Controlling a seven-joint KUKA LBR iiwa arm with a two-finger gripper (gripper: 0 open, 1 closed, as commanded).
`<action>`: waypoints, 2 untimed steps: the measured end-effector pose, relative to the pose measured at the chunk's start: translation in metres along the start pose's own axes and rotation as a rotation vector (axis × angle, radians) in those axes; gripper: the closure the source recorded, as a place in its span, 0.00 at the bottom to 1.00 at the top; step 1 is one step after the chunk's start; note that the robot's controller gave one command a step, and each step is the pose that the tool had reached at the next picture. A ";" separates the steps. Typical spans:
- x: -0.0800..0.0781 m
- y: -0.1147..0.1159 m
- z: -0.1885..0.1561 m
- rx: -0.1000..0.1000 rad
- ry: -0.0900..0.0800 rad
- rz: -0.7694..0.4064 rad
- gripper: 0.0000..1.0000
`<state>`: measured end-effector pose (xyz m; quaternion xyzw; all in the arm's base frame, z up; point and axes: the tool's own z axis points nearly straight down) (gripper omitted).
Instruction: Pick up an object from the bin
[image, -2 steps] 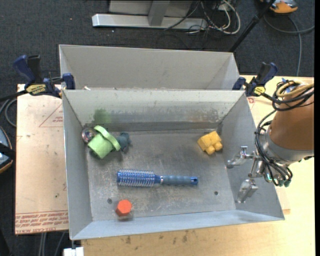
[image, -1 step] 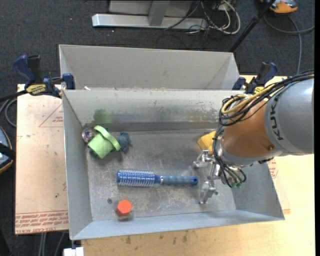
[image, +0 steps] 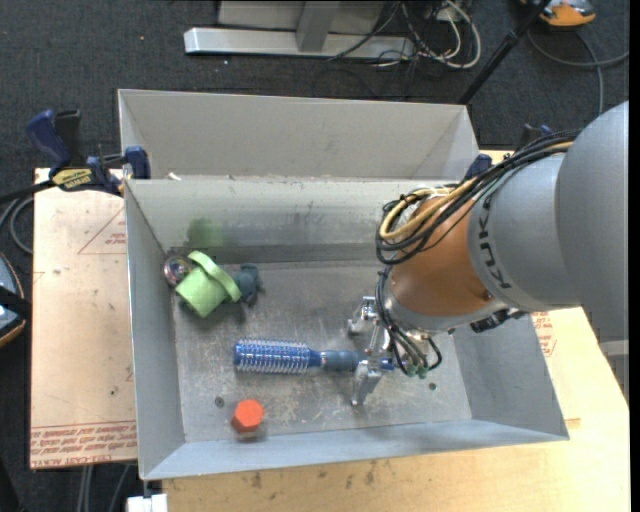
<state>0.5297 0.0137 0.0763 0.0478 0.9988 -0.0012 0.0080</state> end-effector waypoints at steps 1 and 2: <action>0.000 0.000 -0.001 -0.004 0.000 0.000 1.00; 0.000 0.015 -0.146 -0.003 0.008 -0.025 1.00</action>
Offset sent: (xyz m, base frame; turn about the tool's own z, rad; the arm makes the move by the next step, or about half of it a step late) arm 0.0000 0.0000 0.0000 0.0000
